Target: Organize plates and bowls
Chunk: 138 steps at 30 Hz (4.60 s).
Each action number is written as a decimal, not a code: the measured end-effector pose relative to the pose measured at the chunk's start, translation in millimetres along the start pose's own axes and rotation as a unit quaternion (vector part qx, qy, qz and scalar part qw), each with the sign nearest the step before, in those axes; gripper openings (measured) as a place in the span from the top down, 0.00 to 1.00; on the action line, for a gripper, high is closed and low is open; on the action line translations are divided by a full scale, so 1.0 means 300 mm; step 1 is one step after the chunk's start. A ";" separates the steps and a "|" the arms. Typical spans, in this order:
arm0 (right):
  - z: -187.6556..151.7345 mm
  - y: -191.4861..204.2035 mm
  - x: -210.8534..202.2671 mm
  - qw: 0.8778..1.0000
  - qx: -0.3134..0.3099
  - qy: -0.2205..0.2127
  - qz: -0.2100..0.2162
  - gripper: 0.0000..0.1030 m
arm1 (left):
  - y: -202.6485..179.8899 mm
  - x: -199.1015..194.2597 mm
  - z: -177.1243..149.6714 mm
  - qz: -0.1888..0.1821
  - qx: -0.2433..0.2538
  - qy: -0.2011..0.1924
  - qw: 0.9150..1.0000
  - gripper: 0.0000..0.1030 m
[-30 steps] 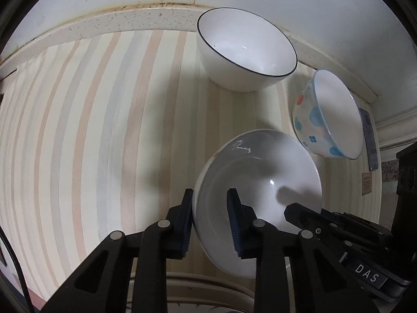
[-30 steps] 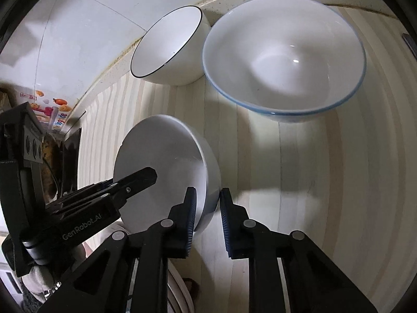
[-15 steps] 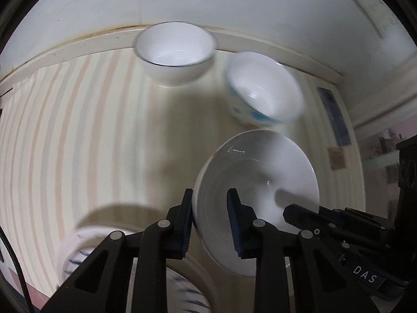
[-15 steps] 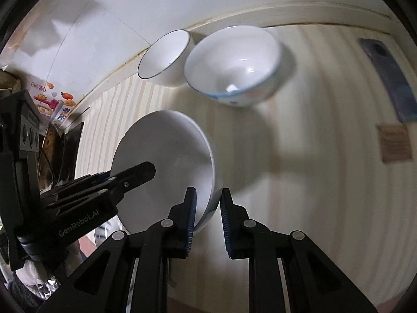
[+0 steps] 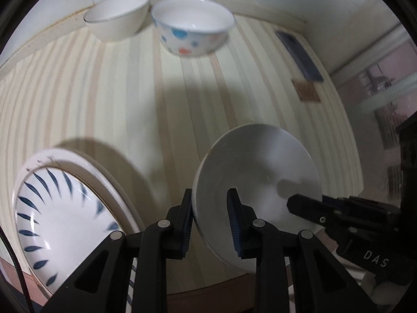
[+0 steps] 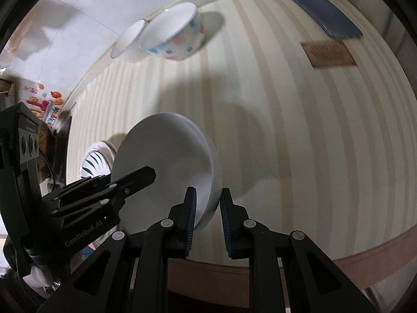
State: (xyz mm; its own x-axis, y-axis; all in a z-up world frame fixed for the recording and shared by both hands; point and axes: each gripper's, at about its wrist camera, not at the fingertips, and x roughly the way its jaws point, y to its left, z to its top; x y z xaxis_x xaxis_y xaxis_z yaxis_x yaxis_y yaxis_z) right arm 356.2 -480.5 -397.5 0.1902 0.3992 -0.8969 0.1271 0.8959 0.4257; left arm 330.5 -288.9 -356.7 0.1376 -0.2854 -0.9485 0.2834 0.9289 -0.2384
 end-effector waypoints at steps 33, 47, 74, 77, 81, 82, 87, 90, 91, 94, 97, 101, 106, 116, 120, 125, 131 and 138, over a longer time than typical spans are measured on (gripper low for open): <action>0.711 -0.004 0.108 0.987 0.089 -0.042 0.123 0.50 | 0.257 0.070 0.655 -0.015 -0.095 -0.021 0.995 0.70; 0.802 0.059 0.236 0.996 0.028 -0.050 0.067 0.82 | 0.264 0.116 0.674 -0.002 -0.082 -0.038 0.996 0.77; 0.175 0.150 -0.210 0.993 0.033 -0.103 0.044 0.82 | 0.041 -0.284 0.217 -0.035 0.015 -0.063 0.997 0.76; 0.096 0.133 -0.225 0.993 0.042 -0.102 0.042 0.82 | 0.016 -0.278 0.162 -0.032 0.027 -0.054 0.998 0.77; 0.014 0.118 -0.215 0.994 0.051 -0.094 0.037 0.82 | -0.001 -0.229 0.103 -0.027 0.036 -0.032 0.998 0.76; 0.004 0.113 -0.208 0.994 0.052 -0.092 0.034 0.82 | 0.000 -0.213 0.092 -0.028 0.036 -0.025 0.999 0.76; -0.037 0.086 -0.166 0.995 0.062 -0.078 0.028 0.82 | -0.010 -0.153 0.055 -0.015 0.049 0.000 0.999 0.77; -0.054 0.069 -0.142 0.995 0.067 -0.069 0.027 0.82 | -0.022 -0.131 0.046 -0.007 0.060 0.009 0.998 0.77; -0.057 0.064 -0.135 0.995 0.068 -0.066 0.028 0.82 | -0.023 -0.122 0.045 -0.006 0.061 0.012 0.998 0.76; -0.066 0.056 -0.125 0.995 0.070 -0.062 0.026 0.82 | -0.027 -0.095 0.041 0.000 0.065 0.023 0.998 0.77; -0.066 0.045 -0.117 0.995 0.073 -0.059 0.026 0.82 | -0.035 -0.086 0.036 0.008 0.071 0.025 0.997 0.77; -0.060 0.037 -0.106 0.996 0.073 -0.054 0.023 0.82 | -0.047 -0.088 0.040 0.018 0.079 0.025 0.996 0.76; -0.055 0.034 -0.100 0.996 0.071 -0.048 0.024 0.82 | -0.057 -0.085 0.044 0.035 0.085 0.024 0.995 0.77; -0.056 0.021 -0.065 0.997 0.073 -0.016 0.020 0.82 | -0.057 -0.076 0.049 0.050 0.090 0.030 0.994 0.77; -0.023 0.018 -0.123 0.997 0.072 -0.010 0.027 0.81 | -0.033 -0.146 0.074 0.047 0.082 0.011 0.996 0.76; 0.141 0.040 -0.231 0.997 0.060 -0.035 0.044 0.55 | 0.058 -0.284 0.221 0.032 0.037 -0.040 0.998 0.71; 0.465 0.156 -0.155 0.995 0.025 -0.048 0.087 0.54 | 0.302 -0.271 0.509 0.044 -0.059 -0.070 0.995 0.71; 0.821 0.323 0.139 0.993 -0.002 -0.021 0.115 0.54 | 0.595 -0.141 0.741 0.037 -0.154 -0.065 0.985 0.71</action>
State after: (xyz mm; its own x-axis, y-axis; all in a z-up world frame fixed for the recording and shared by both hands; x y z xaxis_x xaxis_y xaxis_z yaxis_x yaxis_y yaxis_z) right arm 616.2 -425.1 -364.0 0.2548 0.5843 -0.7705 0.0722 0.7831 0.6177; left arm 586.3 -163.6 -312.8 0.2724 -0.2242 -0.9357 -0.0308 0.9699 -0.2414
